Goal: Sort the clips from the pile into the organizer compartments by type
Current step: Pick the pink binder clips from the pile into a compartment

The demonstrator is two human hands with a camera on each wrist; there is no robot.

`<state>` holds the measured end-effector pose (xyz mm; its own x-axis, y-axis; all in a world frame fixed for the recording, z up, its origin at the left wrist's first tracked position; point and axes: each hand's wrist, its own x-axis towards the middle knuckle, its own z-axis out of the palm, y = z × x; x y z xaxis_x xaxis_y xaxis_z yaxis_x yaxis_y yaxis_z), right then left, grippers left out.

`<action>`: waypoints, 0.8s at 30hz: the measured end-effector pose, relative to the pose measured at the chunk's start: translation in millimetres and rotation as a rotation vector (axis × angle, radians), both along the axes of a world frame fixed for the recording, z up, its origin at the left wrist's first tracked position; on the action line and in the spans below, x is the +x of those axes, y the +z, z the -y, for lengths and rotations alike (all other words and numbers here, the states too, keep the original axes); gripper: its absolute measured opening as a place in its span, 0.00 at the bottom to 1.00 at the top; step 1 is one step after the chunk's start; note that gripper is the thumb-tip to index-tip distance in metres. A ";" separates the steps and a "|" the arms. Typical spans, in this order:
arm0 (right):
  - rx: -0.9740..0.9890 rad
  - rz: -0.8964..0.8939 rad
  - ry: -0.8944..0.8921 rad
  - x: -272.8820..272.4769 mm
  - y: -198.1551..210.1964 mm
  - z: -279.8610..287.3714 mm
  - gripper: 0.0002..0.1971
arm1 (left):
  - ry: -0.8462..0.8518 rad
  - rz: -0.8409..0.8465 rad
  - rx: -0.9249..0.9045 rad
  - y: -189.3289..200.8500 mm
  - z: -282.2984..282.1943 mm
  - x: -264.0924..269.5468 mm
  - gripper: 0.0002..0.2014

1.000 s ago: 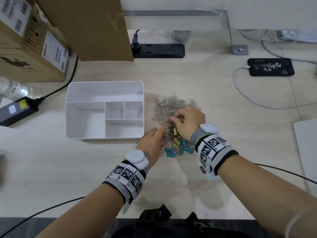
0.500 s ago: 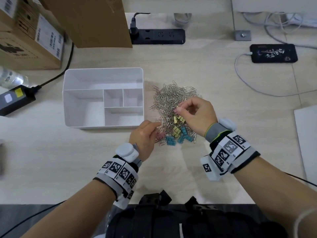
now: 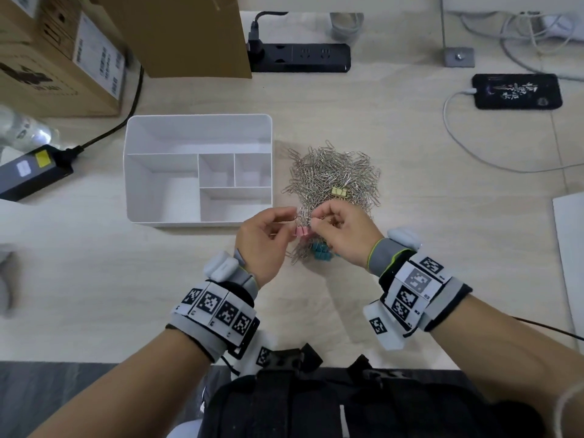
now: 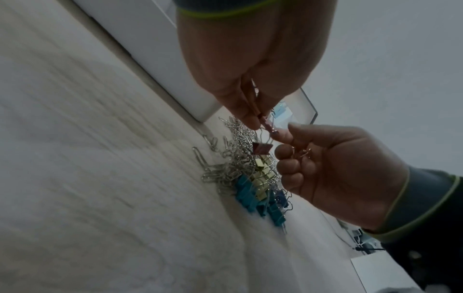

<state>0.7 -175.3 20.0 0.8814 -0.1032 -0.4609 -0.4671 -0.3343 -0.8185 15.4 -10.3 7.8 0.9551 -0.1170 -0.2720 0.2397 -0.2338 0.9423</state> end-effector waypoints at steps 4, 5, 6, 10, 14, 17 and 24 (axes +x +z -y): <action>0.059 0.028 0.071 -0.7 3.1 -6.7 0.07 | 0.000 -0.077 -0.080 8.3 3.0 -0.4 0.14; 0.050 0.045 0.080 -0.5 4.2 -7.3 0.06 | 0.011 -0.094 -0.099 9.1 3.8 -0.2 0.14; 0.058 0.059 0.080 0.0 5.8 -7.7 0.05 | 0.017 -0.107 -0.116 9.9 4.4 -0.1 0.14; 0.204 0.027 0.014 0.4 10.7 -5.8 0.04 | 0.010 -0.147 -0.172 10.9 6.4 0.5 0.14; 0.331 -0.052 -0.149 0.3 4.9 0.1 0.08 | -0.020 -0.102 -0.108 7.8 5.5 -0.4 0.11; 0.491 -0.117 -0.255 2.6 6.0 1.4 0.10 | -0.132 -0.179 -0.092 5.6 7.9 -3.0 0.22; 0.572 -0.150 -0.329 5.5 8.4 5.7 0.08 | -0.048 -0.161 -0.044 2.8 10.9 -3.9 0.08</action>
